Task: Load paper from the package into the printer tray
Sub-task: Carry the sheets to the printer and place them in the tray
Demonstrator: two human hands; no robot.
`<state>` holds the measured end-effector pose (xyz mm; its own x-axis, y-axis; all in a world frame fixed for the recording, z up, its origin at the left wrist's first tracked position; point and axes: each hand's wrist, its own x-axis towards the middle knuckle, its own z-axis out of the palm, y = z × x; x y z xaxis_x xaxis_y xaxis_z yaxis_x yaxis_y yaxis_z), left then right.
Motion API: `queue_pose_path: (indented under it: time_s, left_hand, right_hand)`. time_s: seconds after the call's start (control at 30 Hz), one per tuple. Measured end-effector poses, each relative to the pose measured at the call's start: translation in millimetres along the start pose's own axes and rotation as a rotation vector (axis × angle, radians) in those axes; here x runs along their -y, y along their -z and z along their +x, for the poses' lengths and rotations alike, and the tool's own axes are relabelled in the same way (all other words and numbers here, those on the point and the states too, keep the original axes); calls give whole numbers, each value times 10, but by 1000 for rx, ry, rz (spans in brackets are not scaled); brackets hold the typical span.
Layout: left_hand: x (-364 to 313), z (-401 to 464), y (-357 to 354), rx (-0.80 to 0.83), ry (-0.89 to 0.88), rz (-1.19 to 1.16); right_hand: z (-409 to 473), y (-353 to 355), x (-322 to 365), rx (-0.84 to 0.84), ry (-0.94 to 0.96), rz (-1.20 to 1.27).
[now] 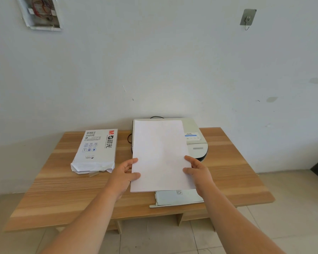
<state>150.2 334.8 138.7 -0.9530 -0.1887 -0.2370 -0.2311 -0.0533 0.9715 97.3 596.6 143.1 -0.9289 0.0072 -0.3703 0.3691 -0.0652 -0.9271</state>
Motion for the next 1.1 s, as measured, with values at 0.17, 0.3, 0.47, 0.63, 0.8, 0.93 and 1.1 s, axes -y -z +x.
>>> queue_pose_path:
  time_s: [0.17, 0.3, 0.47, 0.63, 0.8, 0.93, 1.1]
  left_hand:
    - [30, 231, -107, 52, 16, 0]
    - [-7, 421, -171, 86, 18, -6]
    - [-67, 660, -163, 100, 17, -2]
    - [-63, 806, -161, 116, 26, -1]
    - [-60, 913, -218, 89, 38, -2]
    - [-54, 967, -342, 59, 38, 1]
    - [-11, 992, -635, 19, 61, 6]
  right_hand:
    - [133, 89, 27, -44, -4, 4]
    - [253, 121, 132, -60, -17, -4]
    - [425, 49, 187, -90, -17, 23]
    - [563, 20, 184, -100, -22, 32]
    - [743, 52, 196, -65, -26, 64]
    - [889, 164, 229, -25, -32, 73]
    - [1066, 436, 320, 31, -42, 41]
